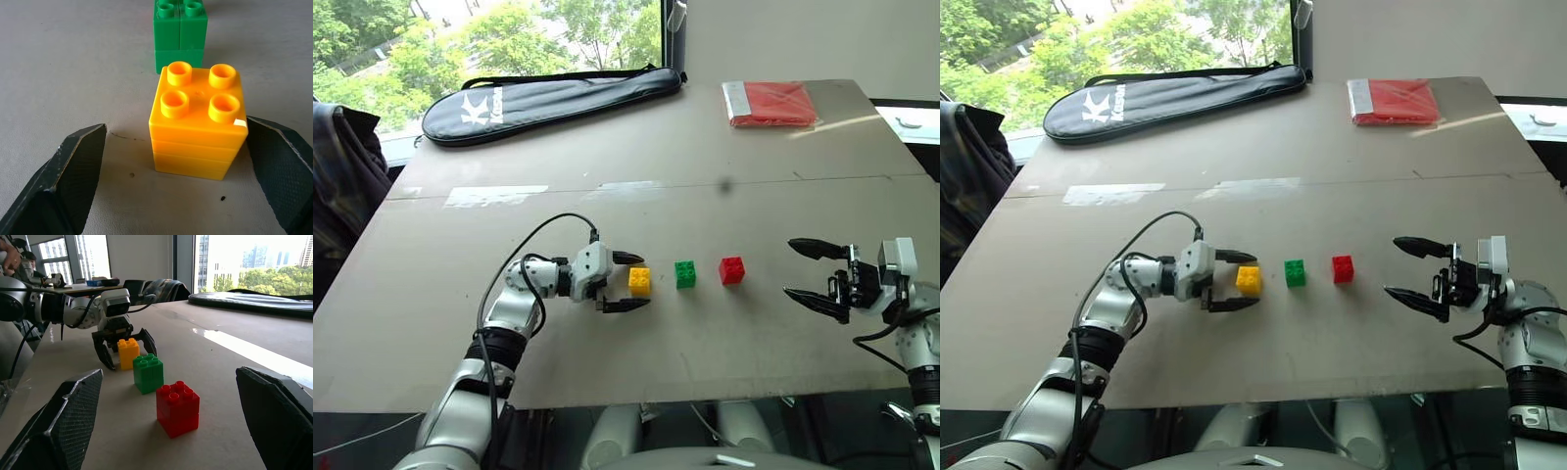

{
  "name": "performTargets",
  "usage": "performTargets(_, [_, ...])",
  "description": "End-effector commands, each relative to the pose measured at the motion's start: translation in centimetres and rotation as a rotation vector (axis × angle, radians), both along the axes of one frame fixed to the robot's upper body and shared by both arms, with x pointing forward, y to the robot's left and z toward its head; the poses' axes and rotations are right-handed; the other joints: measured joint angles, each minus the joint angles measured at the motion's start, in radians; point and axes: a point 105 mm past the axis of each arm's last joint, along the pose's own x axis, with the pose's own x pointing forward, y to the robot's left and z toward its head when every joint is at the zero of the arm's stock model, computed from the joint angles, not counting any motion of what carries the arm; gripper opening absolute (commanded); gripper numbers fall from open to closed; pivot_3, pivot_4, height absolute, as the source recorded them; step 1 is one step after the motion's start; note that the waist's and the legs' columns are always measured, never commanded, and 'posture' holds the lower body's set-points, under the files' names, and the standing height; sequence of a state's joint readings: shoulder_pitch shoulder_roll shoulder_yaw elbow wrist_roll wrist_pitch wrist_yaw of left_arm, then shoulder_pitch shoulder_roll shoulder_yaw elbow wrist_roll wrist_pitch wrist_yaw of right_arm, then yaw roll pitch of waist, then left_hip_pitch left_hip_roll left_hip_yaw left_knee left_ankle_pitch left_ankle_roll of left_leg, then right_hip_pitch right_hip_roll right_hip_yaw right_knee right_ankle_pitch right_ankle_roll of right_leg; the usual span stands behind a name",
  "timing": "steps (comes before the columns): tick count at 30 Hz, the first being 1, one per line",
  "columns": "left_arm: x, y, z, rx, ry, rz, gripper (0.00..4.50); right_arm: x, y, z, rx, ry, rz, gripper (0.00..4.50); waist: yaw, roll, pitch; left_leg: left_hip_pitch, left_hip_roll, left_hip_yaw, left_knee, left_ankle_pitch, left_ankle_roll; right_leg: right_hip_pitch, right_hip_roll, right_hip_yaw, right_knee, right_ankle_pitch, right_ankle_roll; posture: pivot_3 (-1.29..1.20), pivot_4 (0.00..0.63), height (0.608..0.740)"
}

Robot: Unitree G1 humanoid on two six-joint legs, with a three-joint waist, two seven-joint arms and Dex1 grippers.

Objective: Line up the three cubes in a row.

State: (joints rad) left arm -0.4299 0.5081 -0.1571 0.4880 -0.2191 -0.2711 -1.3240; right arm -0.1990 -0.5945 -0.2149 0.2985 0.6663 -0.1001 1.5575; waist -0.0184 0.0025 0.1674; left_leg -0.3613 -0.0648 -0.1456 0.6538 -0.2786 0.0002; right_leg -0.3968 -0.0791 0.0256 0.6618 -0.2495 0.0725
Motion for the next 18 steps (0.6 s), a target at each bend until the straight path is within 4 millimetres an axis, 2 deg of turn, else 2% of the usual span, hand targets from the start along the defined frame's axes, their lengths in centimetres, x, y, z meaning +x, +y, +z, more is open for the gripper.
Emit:
performTargets(1, [-0.7,0.8,2.1,-0.057,-0.037,0.003,4.48,-0.8,-0.1,1.0,-0.015,-0.064,0.023,4.5,-0.001,0.0,0.0,-0.001,0.0,0.0,0.0,0.0,0.0,-0.001,0.0,0.0,0.0,0.0,0.0,0.0,0.15,0.732])
performTargets(4, [-1.2,1.5,3.8,-0.108,-0.032,0.018,4.48,-1.1,-0.3,1.0,-0.015,-0.063,0.018,4.5,0.001,-0.001,0.001,-0.002,0.0,0.0,-0.001,0.0,0.0,-0.002,0.0,0.0,0.0,0.0,0.0,0.0,0.15,0.732])
performTargets(7, [-1.8,3.3,4.9,-0.062,-0.028,0.051,4.48,-1.4,-0.5,0.6,-0.016,-0.053,0.011,4.5,0.002,-0.002,0.002,-0.004,0.0,0.0,-0.001,0.0,0.0,-0.004,0.0,0.0,-0.001,0.0,0.0,0.0,0.15,0.732])
performTargets(10, [-2.3,4.3,4.9,-0.018,0.004,0.132,4.48,-1.3,-0.7,0.6,-0.014,-0.053,0.001,4.5,0.001,-0.001,0.002,-0.004,0.0,0.001,-0.002,0.0,0.0,-0.005,0.0,0.001,-0.001,0.0,0.0,0.0,0.15,0.732])
performTargets(13, [-3.7,4.9,5.0,-0.05,0.044,0.215,4.48,-1.5,-0.9,0.4,-0.016,-0.052,-0.008,4.5,0.0,-0.002,0.002,-0.004,0.0,0.002,-0.003,0.0,0.0,-0.005,-0.001,0.002,-0.001,0.0,0.0,0.0,0.15,0.732])
performTargets(16, [-4.9,6.7,3.5,-0.04,0.075,0.417,4.48,-1.9,-1.3,0.1,-0.021,-0.046,-0.042,4.5,0.0,-0.003,0.003,-0.004,0.001,0.002,-0.003,-0.001,0.0,-0.006,-0.001,0.003,-0.002,0.0,0.0,0.0,0.15,0.732])
performTargets(18, [-5.6,7.5,2.5,-0.025,0.09,0.491,4.48,-2.0,-1.5,-0.2,-0.022,-0.036,-0.067,4.5,0.006,-0.002,0.003,-0.004,0.002,0.002,-0.005,-0.001,0.0,-0.006,-0.001,0.003,-0.003,0.0,-0.001,0.0,0.15,0.732])
